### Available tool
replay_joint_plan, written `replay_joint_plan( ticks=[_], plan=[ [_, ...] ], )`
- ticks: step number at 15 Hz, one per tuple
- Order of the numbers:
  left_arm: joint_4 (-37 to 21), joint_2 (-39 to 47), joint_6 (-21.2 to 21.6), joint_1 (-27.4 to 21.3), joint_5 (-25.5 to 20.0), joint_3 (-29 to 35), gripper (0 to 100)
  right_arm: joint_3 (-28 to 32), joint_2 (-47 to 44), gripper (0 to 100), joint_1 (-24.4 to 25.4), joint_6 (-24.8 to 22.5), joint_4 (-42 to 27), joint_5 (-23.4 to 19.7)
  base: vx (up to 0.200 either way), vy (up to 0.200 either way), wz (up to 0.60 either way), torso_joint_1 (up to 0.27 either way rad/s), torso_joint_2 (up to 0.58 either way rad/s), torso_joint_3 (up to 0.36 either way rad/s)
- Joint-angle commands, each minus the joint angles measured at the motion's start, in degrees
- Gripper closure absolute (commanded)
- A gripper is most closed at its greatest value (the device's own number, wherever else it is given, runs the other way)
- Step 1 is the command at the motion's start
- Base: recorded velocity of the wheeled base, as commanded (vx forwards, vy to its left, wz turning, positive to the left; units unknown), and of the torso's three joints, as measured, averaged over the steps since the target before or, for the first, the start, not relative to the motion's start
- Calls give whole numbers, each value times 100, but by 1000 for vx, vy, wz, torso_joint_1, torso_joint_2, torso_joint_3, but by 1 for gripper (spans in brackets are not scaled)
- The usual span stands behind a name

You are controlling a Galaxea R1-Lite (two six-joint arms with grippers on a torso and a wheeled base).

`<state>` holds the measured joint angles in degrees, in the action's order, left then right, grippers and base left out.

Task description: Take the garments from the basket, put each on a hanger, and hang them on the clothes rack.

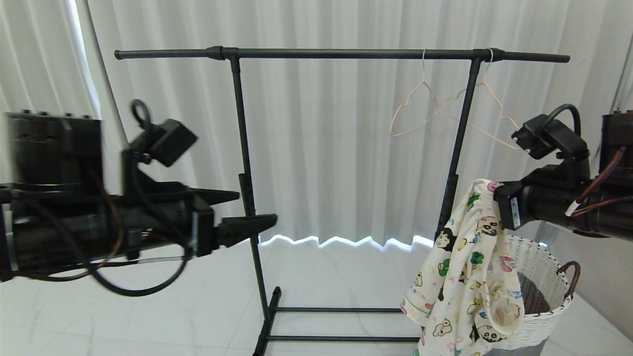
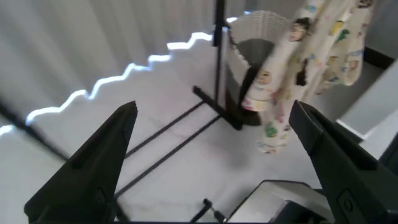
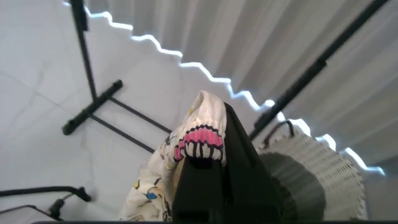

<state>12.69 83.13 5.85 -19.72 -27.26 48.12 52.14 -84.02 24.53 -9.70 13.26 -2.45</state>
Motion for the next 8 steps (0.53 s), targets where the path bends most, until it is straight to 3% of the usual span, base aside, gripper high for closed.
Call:
replay_joint_plan(
  ticks=[1, 8],
  plan=[
    [629, 1469, -216, -1007, 256, 233, 0, 262, -203, 100, 272, 109, 1, 8, 0, 0, 0, 0, 0, 0],
    [1429, 2419, -954, -2818, 546, 418, 0, 596, -379, 100, 711, 276, -17, 17, 0, 0, 0, 0, 0, 0]
  ],
)
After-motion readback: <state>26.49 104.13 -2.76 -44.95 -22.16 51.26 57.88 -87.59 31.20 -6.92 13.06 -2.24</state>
